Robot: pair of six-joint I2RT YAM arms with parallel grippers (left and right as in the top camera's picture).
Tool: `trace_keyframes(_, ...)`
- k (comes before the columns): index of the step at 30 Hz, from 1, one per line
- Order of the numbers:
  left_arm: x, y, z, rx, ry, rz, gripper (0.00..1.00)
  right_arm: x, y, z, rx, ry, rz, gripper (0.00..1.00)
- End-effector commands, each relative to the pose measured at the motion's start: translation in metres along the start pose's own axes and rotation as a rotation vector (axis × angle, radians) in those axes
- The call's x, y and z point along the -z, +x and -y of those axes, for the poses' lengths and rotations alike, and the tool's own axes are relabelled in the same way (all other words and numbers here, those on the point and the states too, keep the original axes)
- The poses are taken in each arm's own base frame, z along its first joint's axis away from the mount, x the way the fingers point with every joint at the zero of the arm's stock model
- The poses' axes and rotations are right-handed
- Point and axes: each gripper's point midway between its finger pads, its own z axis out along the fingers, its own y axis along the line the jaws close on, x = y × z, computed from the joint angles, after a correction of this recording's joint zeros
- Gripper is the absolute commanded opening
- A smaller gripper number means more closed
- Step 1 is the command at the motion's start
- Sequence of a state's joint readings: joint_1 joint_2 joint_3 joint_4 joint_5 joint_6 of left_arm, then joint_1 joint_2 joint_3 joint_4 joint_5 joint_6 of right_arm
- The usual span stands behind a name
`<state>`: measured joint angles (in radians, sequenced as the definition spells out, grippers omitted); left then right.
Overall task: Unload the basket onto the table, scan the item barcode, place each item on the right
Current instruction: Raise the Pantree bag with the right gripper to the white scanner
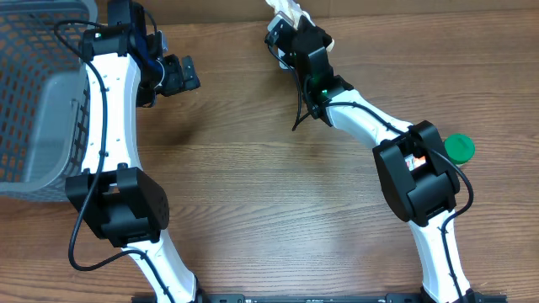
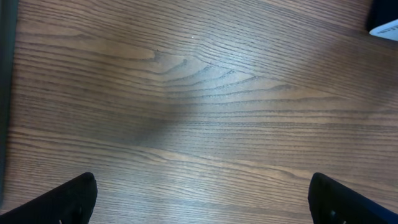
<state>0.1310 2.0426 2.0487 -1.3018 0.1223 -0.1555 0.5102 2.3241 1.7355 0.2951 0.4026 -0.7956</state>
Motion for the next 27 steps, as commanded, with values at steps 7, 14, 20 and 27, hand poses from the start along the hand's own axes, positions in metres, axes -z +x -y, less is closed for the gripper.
trace_keyframes(7, 0.002, -0.004, 0.0, 0.007, -0.004, 0.012, 1.0, 0.0, 0.006, 0.001, 0.008, -0.009, -0.051, 0.04)
trace_keyframes(14, 0.002, -0.004, 0.0, 0.007, -0.005, 0.013, 1.0, 0.005, -0.007, -0.011, 0.02, -0.023, -0.027, 0.04)
trace_keyframes(20, 0.002, -0.004, 0.0, 0.007, -0.004, 0.013, 1.0, 0.01, -0.016, -0.016, 0.022, -0.025, -0.015, 0.04)
trace_keyframes(27, 0.002, -0.004, 0.0, 0.007, -0.004, 0.013, 1.0, 0.018, -0.029, -0.004, 0.013, -0.003, -0.004, 0.04)
